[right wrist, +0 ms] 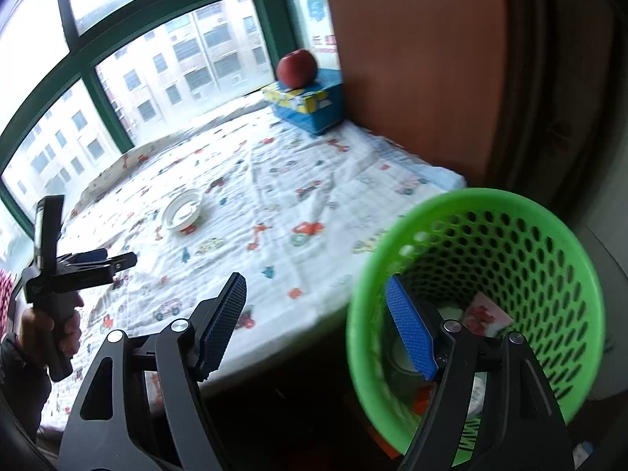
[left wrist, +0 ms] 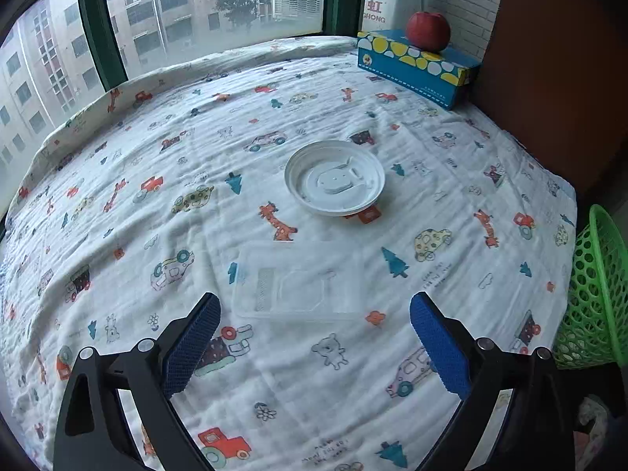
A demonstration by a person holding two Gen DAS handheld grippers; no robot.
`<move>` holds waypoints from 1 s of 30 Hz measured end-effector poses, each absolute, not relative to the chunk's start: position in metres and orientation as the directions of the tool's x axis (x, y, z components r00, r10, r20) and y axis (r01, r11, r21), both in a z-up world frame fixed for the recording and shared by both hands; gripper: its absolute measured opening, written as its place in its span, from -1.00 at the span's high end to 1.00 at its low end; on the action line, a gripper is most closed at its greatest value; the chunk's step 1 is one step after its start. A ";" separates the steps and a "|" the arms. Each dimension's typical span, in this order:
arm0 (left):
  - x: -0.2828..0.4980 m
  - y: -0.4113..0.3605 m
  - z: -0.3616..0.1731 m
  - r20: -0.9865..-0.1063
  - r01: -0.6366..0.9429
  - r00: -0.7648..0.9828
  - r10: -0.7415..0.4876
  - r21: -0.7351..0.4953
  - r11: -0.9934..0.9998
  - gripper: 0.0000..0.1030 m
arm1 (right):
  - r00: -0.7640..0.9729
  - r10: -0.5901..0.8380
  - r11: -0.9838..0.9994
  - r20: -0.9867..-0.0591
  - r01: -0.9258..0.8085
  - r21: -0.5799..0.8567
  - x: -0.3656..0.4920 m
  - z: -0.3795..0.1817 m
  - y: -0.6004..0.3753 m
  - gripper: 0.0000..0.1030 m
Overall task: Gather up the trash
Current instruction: 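Move both empty tools back over the white lid and clear box on the bed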
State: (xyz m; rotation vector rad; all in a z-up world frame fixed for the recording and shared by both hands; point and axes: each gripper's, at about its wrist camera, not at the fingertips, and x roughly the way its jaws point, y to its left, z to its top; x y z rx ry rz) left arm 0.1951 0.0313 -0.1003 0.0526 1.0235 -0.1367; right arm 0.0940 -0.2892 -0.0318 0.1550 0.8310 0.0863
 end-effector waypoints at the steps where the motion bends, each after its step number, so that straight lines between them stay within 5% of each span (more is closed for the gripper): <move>1: 0.198 0.035 -0.104 -0.858 0.134 0.506 -0.087 -0.022 0.991 -0.82 | 0.667 0.143 0.985 -0.731 -0.025 0.170 0.098 -0.033 -0.284 -0.43; 30: 0.231 0.040 -0.144 -0.892 0.174 0.433 -0.132 -0.061 0.983 -0.81 | 0.592 0.208 0.978 -0.779 -0.129 0.163 0.154 -0.061 -0.223 -0.43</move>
